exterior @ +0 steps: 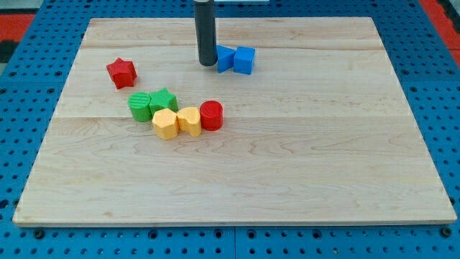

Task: Separate the blue blocks from the group of blocks

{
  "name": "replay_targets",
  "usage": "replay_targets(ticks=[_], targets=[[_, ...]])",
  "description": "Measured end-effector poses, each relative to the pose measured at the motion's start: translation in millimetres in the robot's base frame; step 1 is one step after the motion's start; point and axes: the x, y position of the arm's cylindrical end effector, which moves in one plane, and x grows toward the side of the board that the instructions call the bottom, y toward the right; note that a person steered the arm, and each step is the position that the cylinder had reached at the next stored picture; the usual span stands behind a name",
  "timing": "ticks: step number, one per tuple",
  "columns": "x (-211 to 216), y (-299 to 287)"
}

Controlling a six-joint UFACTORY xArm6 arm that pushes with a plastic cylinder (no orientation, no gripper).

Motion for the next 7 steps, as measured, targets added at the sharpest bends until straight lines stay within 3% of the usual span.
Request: replay_targets(ticks=[4,7], targets=[[-28,15],[-37,58]])
